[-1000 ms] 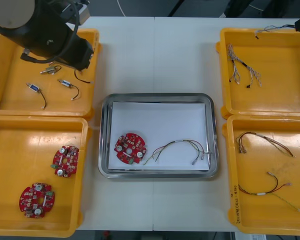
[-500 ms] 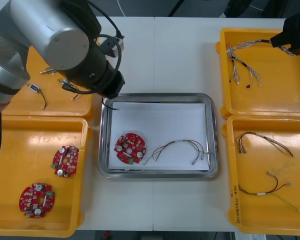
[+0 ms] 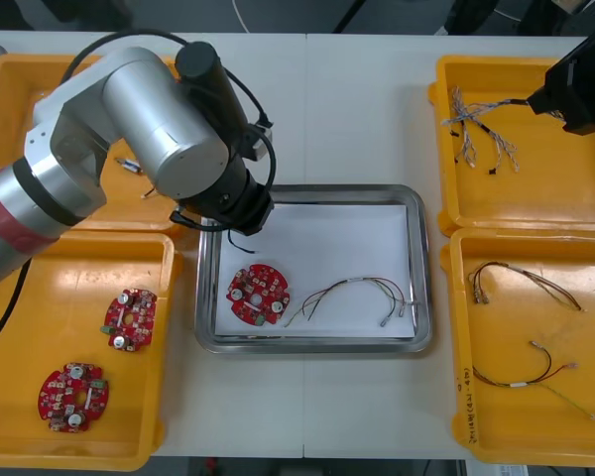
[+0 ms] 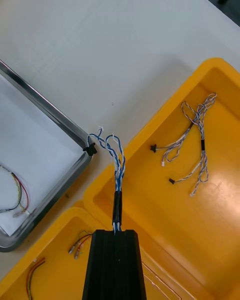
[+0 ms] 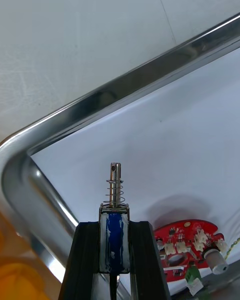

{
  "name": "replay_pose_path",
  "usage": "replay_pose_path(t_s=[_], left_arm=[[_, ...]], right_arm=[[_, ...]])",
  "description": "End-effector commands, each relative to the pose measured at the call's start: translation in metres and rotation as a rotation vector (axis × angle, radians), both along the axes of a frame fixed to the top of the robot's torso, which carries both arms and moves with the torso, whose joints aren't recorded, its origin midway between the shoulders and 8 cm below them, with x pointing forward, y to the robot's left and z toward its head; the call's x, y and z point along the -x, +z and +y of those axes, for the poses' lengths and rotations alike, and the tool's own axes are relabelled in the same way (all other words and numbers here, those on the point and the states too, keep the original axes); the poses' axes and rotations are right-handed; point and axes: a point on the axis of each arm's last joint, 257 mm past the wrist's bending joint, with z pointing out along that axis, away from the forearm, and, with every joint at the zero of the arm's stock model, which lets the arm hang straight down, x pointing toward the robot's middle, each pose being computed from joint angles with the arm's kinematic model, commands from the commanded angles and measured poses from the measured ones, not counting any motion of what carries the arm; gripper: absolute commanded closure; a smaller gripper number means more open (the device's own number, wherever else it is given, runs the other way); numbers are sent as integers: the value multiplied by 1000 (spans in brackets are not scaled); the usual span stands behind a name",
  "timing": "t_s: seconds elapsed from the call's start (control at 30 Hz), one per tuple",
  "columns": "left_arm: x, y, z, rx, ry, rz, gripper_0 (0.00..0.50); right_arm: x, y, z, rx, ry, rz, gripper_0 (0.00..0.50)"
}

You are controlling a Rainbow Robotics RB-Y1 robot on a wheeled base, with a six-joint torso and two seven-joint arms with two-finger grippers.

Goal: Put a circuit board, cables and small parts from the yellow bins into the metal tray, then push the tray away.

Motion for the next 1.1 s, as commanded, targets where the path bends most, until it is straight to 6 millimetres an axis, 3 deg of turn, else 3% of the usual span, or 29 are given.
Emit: replay_pose_path(t_s=[0.03, 0.27, 0.53, 0.57, 0.6, 0.63, 0.67, 0.7, 0.97, 1.1], left_arm=[[3, -16, -17, 24, 16, 6, 499], [8, -30, -15, -7, 10, 17, 500], [7, -37, -14, -6, 7, 12, 495], [7, -37, -15, -4, 7, 14, 449], [7, -37, -16, -1, 8, 13, 268], [7, -36, -16, 0, 7, 12, 185], [6, -36, -17, 3, 6, 10, 27], [6, -36, -17, 4, 6, 9, 0], [6, -36, -16, 6, 12, 10, 0], [6, -25, -15, 15, 25, 2, 0]], right_arm=[[-2, 3, -22, 178, 21, -57, 500], [-15, 4, -50, 323, 50, -92, 500], [-16, 5, -53, 337, 60, -95, 500], [-16, 4, -52, 335, 63, -94, 500], [-15, 4, -51, 335, 66, -92, 500], [-15, 3, -51, 335, 69, -91, 500], [-14, 1, -49, 337, 79, -85, 500], [-14, -1, -47, 336, 85, -80, 500], [-9, -17, -38, 352, 120, -39, 500], [-9, -20, -35, 363, 135, -33, 500]])
